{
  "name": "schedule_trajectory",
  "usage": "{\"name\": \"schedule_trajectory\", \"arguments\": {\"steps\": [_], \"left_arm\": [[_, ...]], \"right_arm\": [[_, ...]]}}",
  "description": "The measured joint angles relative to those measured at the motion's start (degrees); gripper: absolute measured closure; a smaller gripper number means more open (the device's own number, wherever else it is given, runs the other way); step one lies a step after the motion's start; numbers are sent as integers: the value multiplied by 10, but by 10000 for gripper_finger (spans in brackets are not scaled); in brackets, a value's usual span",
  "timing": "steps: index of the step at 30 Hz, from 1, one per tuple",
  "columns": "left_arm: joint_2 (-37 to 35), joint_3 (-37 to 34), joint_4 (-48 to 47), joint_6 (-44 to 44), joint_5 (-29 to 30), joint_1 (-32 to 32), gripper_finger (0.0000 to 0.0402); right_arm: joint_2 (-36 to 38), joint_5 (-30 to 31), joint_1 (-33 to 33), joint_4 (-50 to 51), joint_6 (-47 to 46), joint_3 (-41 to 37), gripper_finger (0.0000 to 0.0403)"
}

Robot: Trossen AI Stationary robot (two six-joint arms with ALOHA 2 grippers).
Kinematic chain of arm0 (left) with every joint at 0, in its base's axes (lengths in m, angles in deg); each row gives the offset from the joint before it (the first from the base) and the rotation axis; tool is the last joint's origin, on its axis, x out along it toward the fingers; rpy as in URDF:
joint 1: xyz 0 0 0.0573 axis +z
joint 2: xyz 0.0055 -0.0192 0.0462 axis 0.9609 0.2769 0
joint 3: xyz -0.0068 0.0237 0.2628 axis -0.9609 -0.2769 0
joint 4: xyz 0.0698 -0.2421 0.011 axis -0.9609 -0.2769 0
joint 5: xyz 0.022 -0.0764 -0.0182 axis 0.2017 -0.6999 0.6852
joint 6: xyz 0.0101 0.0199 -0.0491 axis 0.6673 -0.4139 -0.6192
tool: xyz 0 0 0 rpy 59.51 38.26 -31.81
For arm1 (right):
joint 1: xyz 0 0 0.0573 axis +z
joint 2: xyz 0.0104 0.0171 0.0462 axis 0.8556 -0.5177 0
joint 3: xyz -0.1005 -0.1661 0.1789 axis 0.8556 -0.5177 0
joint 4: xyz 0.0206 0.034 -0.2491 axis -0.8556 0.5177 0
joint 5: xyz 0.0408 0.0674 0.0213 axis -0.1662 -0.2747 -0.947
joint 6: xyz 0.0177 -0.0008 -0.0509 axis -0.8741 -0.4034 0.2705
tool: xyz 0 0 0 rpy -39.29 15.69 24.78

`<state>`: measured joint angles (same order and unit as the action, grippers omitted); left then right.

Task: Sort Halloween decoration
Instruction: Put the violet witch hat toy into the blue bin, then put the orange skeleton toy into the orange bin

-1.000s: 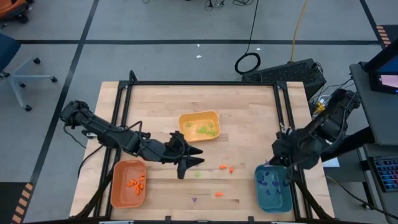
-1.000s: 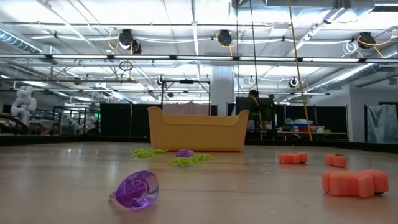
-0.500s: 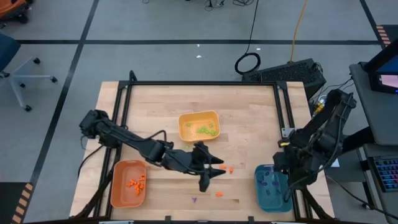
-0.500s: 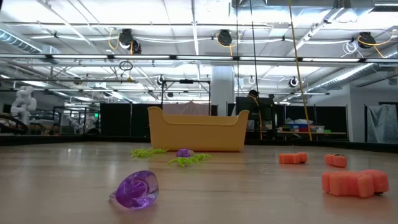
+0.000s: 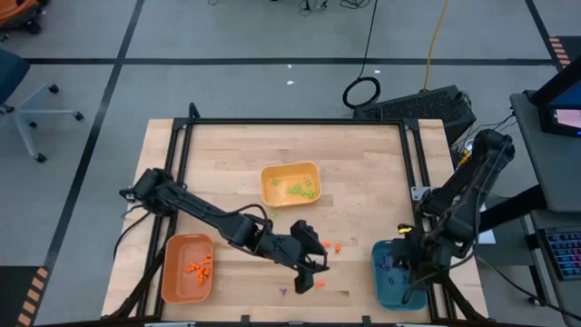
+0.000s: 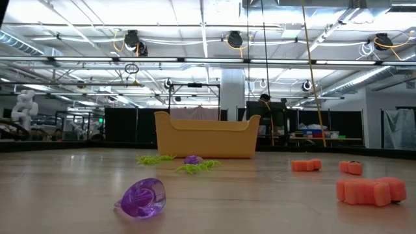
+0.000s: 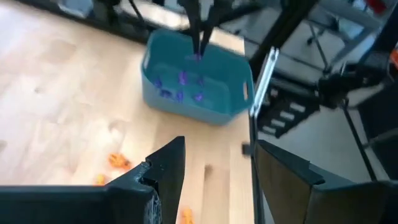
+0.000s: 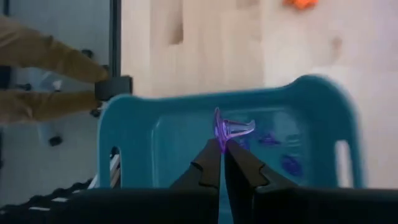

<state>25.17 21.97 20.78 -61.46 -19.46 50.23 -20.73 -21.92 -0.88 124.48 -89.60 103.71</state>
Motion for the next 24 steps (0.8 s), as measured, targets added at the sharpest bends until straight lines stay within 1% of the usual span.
{"name": "schedule_trajectory", "arguments": {"steps": [5,9,12,16,21,24], "left_arm": [[15,0,2,0,-24,0,210],[22,0,2,0,-29,3,210],[27,0,-8,0,-30,4,210],[41,0,-16,0,-30,5,210],[54,0,-17,-45,-27,5,210],[62,0,-19,-63,-24,4,210]], "right_arm": [[0,-33,5,-75,-24,-62,403],[-2,-35,7,-88,-50,-86,403],[-2,-34,7,-93,-51,-94,398],[-2,-34,7,-96,-47,-94,373],[-2,-35,7,-103,-50,-94,329],[-2,-35,7,-102,-69,-94,308]]}}
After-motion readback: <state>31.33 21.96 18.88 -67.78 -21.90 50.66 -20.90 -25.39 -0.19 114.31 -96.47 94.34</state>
